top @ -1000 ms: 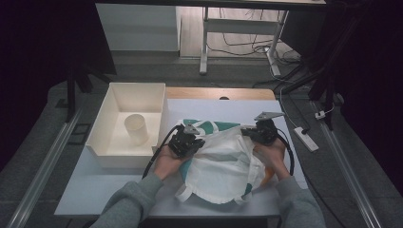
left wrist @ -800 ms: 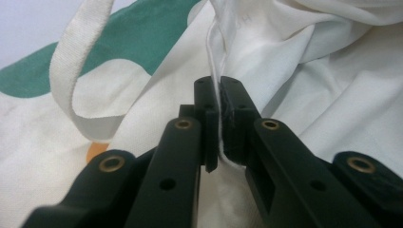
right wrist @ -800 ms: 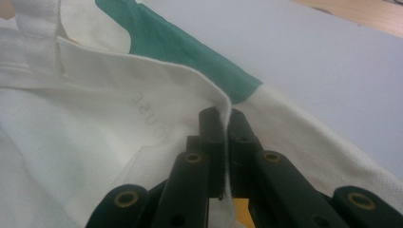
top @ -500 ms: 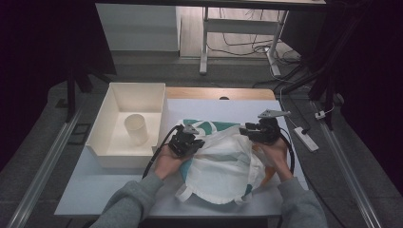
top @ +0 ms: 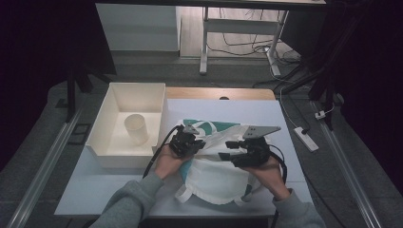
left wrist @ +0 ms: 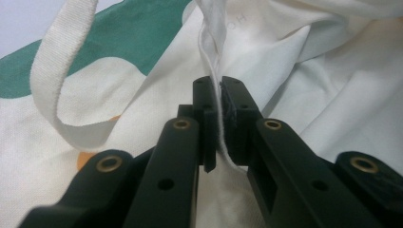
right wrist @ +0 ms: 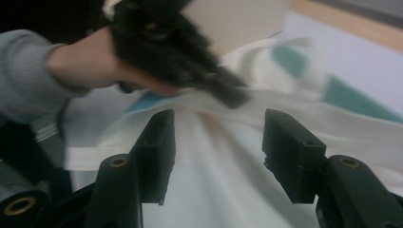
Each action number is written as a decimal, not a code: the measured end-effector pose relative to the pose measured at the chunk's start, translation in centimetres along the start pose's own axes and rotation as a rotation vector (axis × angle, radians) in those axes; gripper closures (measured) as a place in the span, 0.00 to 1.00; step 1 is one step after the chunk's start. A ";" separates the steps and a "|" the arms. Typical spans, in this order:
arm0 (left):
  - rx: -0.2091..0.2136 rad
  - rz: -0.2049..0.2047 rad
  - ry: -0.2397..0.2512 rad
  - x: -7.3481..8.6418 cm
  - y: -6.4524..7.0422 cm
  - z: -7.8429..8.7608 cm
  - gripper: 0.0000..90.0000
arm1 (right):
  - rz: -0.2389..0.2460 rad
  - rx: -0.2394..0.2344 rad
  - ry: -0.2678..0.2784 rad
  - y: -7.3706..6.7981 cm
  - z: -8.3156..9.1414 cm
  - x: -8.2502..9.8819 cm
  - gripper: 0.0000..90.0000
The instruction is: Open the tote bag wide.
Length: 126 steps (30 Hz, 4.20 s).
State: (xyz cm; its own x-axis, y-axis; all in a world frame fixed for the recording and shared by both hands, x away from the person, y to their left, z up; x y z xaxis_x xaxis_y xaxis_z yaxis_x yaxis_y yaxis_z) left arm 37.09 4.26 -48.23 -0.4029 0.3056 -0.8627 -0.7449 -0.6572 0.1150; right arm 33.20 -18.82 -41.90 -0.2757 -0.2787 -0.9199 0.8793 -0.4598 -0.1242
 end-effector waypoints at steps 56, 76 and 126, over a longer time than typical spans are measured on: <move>0.006 -0.016 0.001 -0.1 0.1 0.3 0.94 | 0.080 0.054 -0.347 1.0 -4.8 6.5 0.98; -0.001 0.015 0.057 -0.9 0.3 1.3 0.96 | 0.133 0.027 -0.222 -2.8 1.9 5.4 0.98; 0.293 -0.251 -0.140 -3.6 7.0 -1.9 0.54 | 0.036 -0.063 -0.176 -1.4 2.3 7.8 0.98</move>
State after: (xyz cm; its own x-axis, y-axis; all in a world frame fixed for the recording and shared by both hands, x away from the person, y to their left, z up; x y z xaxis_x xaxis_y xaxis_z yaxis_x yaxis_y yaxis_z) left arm 34.35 -2.74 -45.31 -0.2428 0.5354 -0.8089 -0.9411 -0.3321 0.0626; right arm 28.96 -22.29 -48.02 -0.3029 -0.4398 -0.8455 0.9108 -0.3947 -0.1210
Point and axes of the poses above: each handheld gripper's, and its own axes: z roughly backward along the jaws, x roughly out of its underside, y roughly to its right, the point moved 1 cm from there along -z, roughly forward along the jaws, and after that the axes turned 13 degrees about y, right-handed, at the moved point
